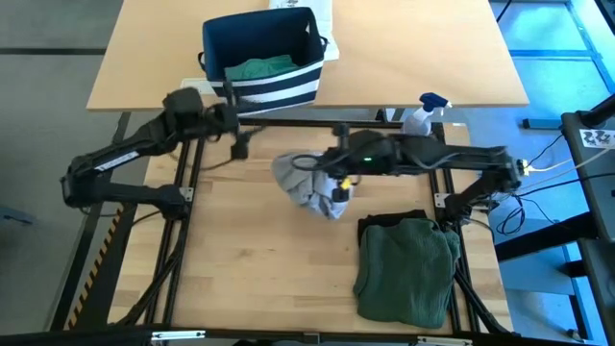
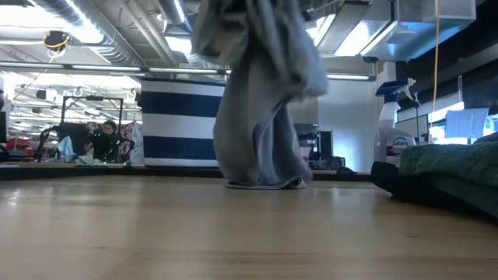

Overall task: Fold Laundry from Bin
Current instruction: Fold the gray shirt

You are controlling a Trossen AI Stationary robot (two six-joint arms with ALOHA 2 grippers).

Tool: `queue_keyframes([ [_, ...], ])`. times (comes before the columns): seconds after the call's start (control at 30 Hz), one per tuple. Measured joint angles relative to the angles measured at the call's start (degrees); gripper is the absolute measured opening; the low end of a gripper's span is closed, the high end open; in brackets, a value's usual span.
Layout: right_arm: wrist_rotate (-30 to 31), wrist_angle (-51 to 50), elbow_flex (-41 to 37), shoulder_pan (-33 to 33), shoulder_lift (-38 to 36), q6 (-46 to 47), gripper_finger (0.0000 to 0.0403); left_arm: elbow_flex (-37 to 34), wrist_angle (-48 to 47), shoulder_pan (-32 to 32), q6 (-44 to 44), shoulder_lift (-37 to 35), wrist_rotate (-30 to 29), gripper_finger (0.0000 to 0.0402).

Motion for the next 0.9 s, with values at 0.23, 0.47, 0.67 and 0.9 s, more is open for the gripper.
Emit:
queue_keyframes([
  [0.23,-0.32,1.88,-0.24,0.50,5.81,7.19,0.0006,0.00,-9.50,-13.27,-6.51,-2.08,-3.91,0.0206],
  [0.47,0.67,21.02,-16.19,1.92,2.02,11.21,0.0006,-6.83,-8.08,-26.57,-12.54,-1.72,-21.14,0.0184],
  [0.67,1.48,38.93,-31.15,2.71,-2.41,17.73,0.0007,-17.74,0.07,-35.41,-20.09,-3.01,-29.58,0.0179],
  [0.9,6.03,49.15,-36.50,4.33,-2.56,19.29,0.0023,-24.46,5.07,-42.58,-27.18,-2.85,-34.58,0.0179],
])
